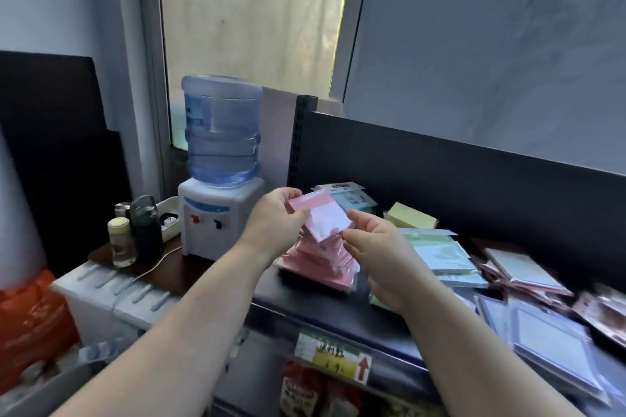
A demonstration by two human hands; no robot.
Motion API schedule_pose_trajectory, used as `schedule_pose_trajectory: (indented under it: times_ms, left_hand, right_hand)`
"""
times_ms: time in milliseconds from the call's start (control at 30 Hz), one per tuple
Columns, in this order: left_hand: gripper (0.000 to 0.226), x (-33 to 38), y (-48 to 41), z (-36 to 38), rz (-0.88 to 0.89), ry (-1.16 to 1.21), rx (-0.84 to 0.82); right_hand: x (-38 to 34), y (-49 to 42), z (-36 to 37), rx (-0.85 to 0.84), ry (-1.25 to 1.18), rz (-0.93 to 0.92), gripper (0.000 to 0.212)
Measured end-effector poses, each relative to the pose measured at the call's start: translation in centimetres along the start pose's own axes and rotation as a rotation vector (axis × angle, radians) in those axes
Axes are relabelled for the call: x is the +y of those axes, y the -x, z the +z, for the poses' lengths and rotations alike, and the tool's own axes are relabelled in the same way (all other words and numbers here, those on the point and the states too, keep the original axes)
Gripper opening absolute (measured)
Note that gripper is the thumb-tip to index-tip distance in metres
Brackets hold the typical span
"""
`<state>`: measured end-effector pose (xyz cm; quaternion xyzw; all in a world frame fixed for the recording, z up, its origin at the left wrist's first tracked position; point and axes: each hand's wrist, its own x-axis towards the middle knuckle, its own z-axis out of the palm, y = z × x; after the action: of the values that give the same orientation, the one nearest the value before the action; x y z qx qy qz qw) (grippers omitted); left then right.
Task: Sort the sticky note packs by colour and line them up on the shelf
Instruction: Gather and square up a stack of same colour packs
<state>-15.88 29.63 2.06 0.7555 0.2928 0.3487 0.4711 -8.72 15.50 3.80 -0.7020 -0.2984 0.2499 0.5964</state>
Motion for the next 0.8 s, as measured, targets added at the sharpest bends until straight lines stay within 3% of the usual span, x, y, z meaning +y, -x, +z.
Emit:
schedule_pose_trajectory:
  times_ms: [133, 233, 367, 500, 600, 800]
  left_hand:
    - [0.042, -1.9, -1.5, 0.2, 0.033, -0.296, -0.091]
    - [0.042, -2.2, -1.8, 0.3, 0.11, -0.402, -0.061]
    - [0.044, 0.2, 0.2, 1.4, 0.379, -0.354, 0.003]
    - [0.038, 3.7, 3.5, 3.8, 0.59, -0.243, -0.059]
    - [0.041, 5.9, 6.1, 6.6, 0.667, -0.207, -0.179]
    - [0.041, 10.0, 11.4, 15.2, 0.767, -0.185, -0.443]
  right_hand:
    - [0.4, 0.7, 0.5, 0.062, 0.098, 0.006, 0.051]
    - [0.5, 1.8, -0.1, 0.092, 0.184, -0.029, 0.045]
    - [-0.2, 4.0, -1.8, 0.165, 0.355, -0.184, 0.021]
    - [0.0, 7.2, -5.2, 0.359, 0.79, -0.349, 0.023]
    - [1.2, 9.4, -9.1, 0.457, 1.025, -0.291, 0.027]
    - [4.2, 15.6, -18.3, 0.622, 1.156, -0.1, 0.03]
